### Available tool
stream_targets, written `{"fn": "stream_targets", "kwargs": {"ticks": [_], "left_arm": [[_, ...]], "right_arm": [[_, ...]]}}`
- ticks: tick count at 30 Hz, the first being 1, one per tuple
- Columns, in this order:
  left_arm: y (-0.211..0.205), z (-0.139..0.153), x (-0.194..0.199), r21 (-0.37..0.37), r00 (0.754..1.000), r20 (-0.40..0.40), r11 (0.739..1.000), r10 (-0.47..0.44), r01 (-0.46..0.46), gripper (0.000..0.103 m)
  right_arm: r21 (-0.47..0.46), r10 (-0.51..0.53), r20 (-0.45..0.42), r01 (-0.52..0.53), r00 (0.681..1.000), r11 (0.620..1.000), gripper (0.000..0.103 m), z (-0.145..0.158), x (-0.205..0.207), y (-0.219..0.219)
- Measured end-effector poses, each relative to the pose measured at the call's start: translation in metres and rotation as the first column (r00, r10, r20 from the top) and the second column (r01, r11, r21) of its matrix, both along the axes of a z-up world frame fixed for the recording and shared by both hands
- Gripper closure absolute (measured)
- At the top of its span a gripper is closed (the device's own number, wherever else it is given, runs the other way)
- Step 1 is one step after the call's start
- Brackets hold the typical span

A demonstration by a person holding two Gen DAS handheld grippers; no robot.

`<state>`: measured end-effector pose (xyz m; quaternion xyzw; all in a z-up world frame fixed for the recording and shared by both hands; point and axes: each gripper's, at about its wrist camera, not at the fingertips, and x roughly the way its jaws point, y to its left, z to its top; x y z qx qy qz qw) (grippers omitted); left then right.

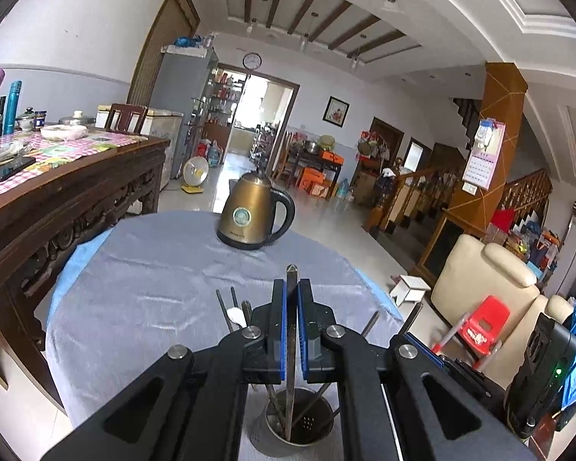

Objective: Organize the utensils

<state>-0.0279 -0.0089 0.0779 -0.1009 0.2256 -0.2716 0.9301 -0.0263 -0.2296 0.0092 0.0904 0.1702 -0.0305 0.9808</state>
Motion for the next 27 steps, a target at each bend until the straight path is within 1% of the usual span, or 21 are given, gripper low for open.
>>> {"fn": "stream_targets", "kwargs": {"ticks": [13,19,21,22,23,24,25,26,27], "left_arm": [[-0.007,-0.013,-0.004,0.044,0.998,-0.052,0.999,-0.018,0.02,0.098],[-0.01,-0.019,-0.001,0.084,0.996,-0.089,0.996,-0.021,0.029,0.098],[-0.01,-0.02,-0.001,0.093,0.995,-0.095,0.995,-0.025,0.034,0.096],[-0.009,-0.021,-0.002,0.092,0.995,-0.094,0.995,-0.03,0.038,0.093],[-0.008,-0.02,-0.004,0.093,0.995,-0.09,0.995,-0.032,0.04,0.086],[-0.007,-0.02,-0.005,0.094,0.996,-0.085,0.995,-0.027,0.035,0.081],[-0.006,-0.019,-0.005,0.093,0.997,-0.08,0.995,-0.023,0.03,0.072],[-0.003,-0.018,-0.006,0.085,0.997,-0.072,0.996,-0.019,0.025,0.068],[0.0,-0.018,-0.006,0.078,0.998,-0.067,0.997,-0.016,0.021,0.068]], "right_arm": [[0.035,0.017,-0.052,-0.015,0.999,0.999,0.096,-0.014,-0.001,-0.003],[0.042,0.032,-0.093,-0.029,0.995,0.999,0.095,-0.019,0.003,-0.001],[0.053,0.037,-0.101,-0.032,0.994,0.998,0.095,-0.019,0.004,-0.002],[0.063,0.038,-0.098,-0.032,0.995,0.998,0.091,-0.019,0.003,-0.004],[0.077,0.037,-0.094,-0.03,0.995,0.997,0.079,-0.018,0.002,-0.007],[0.089,0.035,-0.09,-0.027,0.995,0.996,0.072,-0.017,0.001,-0.009],[0.113,0.029,-0.081,-0.02,0.996,0.993,0.054,-0.016,-0.002,-0.015],[0.135,0.023,-0.065,-0.014,0.998,0.991,0.041,-0.015,-0.005,-0.02],[0.151,0.016,-0.042,-0.01,0.999,0.988,0.04,-0.014,-0.009,-0.024]]}}
